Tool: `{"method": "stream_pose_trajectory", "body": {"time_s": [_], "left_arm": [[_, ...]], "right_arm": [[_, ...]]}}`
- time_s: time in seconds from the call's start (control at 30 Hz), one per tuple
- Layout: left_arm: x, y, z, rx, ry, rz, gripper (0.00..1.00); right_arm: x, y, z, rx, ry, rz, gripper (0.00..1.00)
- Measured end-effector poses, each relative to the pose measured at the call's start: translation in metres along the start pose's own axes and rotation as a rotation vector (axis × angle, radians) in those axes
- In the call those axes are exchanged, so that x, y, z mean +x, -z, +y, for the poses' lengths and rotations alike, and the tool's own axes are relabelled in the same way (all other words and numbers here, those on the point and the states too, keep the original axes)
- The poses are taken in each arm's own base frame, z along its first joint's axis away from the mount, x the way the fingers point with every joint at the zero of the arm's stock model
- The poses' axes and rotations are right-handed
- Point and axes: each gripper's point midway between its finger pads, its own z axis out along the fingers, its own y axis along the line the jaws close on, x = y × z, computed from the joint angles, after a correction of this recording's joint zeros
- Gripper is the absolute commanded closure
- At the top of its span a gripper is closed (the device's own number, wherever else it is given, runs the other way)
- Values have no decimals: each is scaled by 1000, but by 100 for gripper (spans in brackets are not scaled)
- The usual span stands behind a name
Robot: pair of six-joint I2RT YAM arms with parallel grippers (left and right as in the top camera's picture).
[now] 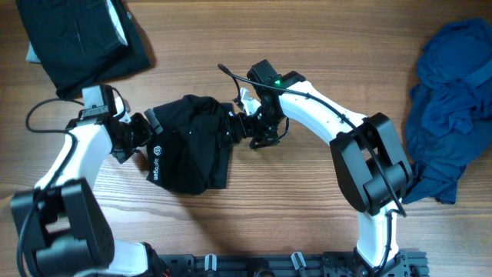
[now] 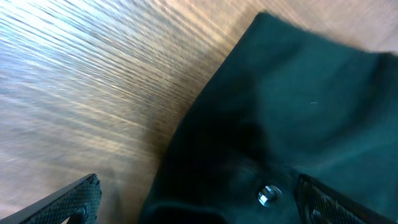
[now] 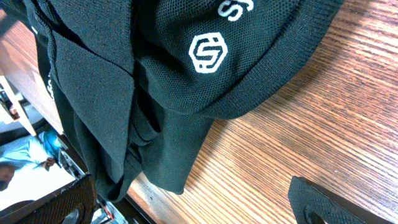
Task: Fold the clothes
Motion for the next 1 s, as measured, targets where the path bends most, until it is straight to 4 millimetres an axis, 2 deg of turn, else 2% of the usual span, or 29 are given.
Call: {"method": "stream_pose_trajectory", "body": {"time_s": [0.07, 0.37, 0.77, 0.97, 1.0], "left_arm": [[5, -9, 1, 8, -4, 35, 0], [9, -10, -9, 68, -40, 69, 2], [42, -19, -49, 164, -110, 187, 2], [62, -27, -76, 224, -118, 271, 15], [68, -27, -82, 242, -118, 293, 24]], "right_arm": [[0, 0, 0, 0, 0, 0, 0], [0, 0, 0, 0, 3, 0, 0], [0, 0, 0, 0, 3, 0, 0], [0, 0, 0, 0, 3, 0, 0], [0, 0, 0, 0, 3, 0, 0]]}}
